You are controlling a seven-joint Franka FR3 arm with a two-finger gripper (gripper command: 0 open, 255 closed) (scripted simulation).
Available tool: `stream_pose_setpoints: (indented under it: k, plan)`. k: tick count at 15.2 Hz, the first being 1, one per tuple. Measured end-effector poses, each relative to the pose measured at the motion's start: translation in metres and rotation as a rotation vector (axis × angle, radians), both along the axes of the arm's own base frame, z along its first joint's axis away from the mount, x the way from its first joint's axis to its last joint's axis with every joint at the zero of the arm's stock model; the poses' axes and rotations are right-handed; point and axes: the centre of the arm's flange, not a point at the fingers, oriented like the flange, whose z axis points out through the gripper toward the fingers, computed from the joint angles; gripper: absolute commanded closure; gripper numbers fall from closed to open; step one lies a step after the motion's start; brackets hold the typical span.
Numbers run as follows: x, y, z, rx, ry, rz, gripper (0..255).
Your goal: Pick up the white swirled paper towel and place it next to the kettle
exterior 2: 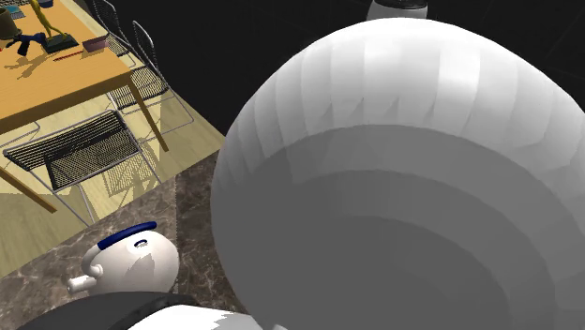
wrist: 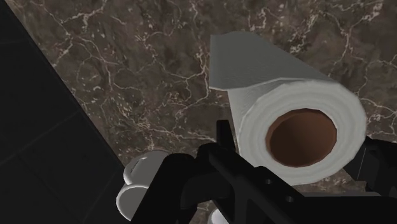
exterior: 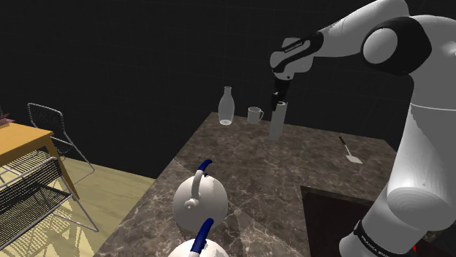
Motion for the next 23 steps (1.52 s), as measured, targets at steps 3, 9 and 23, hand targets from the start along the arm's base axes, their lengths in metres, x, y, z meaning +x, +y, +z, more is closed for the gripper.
stream_pose_setpoints:
  k: [3, 9, 23]
  plan:
    - [0.000, 0.001, 0.016, 0.000, 0.000, 0.000, 255]
    - [0.001, 0.001, 0.047, 0.000, 0.000, 0.000, 255]
    - [-0.001, 0.001, 0.122, 0.000, 0.000, 0.000, 255]
